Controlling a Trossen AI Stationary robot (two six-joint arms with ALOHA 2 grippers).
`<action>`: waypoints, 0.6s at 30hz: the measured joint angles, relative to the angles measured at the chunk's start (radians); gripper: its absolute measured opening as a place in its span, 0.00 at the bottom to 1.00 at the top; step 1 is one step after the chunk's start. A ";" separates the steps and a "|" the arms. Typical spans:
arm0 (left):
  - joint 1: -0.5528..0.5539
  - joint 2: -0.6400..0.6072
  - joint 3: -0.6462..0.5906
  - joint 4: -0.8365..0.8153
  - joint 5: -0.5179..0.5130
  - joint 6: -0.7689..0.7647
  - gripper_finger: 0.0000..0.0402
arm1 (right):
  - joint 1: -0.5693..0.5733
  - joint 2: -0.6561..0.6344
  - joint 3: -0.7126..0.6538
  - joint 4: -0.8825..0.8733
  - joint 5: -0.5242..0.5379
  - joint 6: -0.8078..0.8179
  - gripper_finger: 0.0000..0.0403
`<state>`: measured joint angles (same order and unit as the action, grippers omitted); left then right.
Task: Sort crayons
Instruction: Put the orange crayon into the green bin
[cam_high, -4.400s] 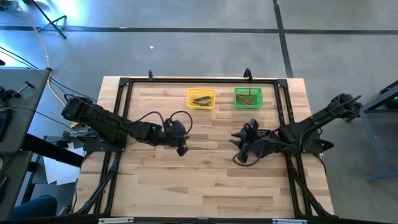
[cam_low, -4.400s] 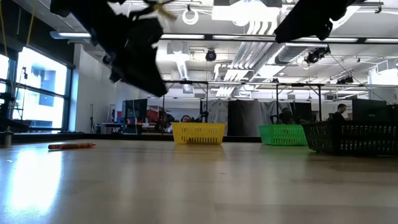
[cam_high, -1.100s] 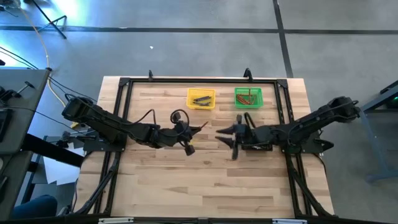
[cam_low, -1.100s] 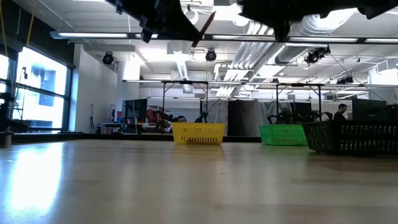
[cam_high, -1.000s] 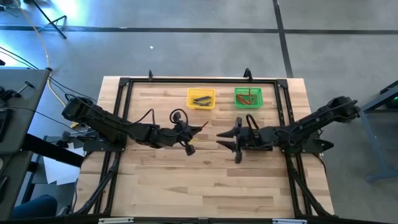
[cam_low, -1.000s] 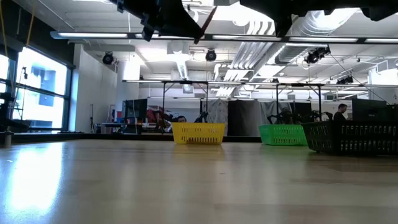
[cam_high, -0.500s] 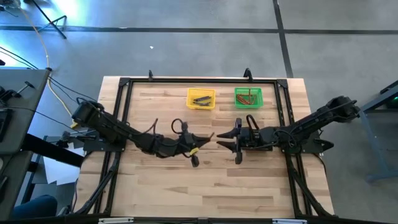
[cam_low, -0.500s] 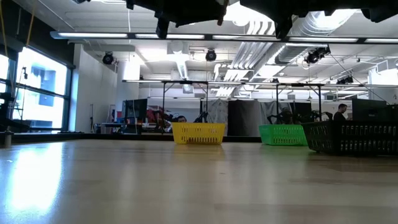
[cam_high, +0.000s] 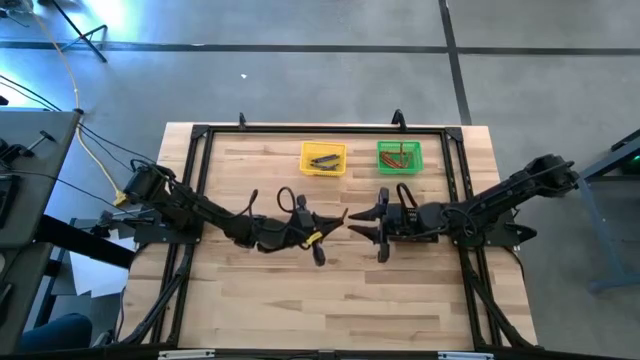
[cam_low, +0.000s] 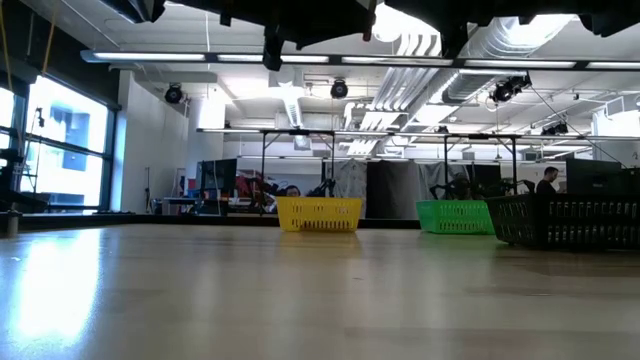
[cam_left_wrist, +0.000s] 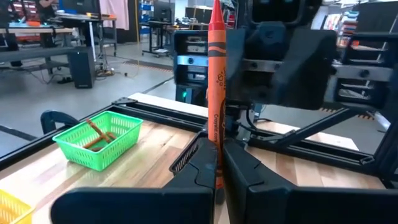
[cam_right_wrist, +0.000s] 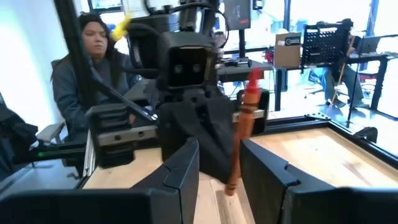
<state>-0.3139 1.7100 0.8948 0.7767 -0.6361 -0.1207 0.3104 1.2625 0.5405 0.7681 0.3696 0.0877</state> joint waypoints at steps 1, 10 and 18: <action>-0.001 0.000 0.000 -0.001 0.000 -0.002 0.00 | -0.007 0.001 0.000 0.000 0.001 0.008 0.27; 0.002 0.000 0.000 -0.001 0.000 -0.006 0.00 | -0.038 0.003 0.000 0.010 -0.005 0.069 0.27; 0.005 0.000 0.000 -0.001 0.000 -0.006 0.00 | -0.038 0.003 0.000 0.016 -0.005 0.077 0.27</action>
<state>-0.3088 1.7100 0.8952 0.7754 -0.6361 -0.1272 0.2722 1.2652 0.5407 0.7841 0.3645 0.1649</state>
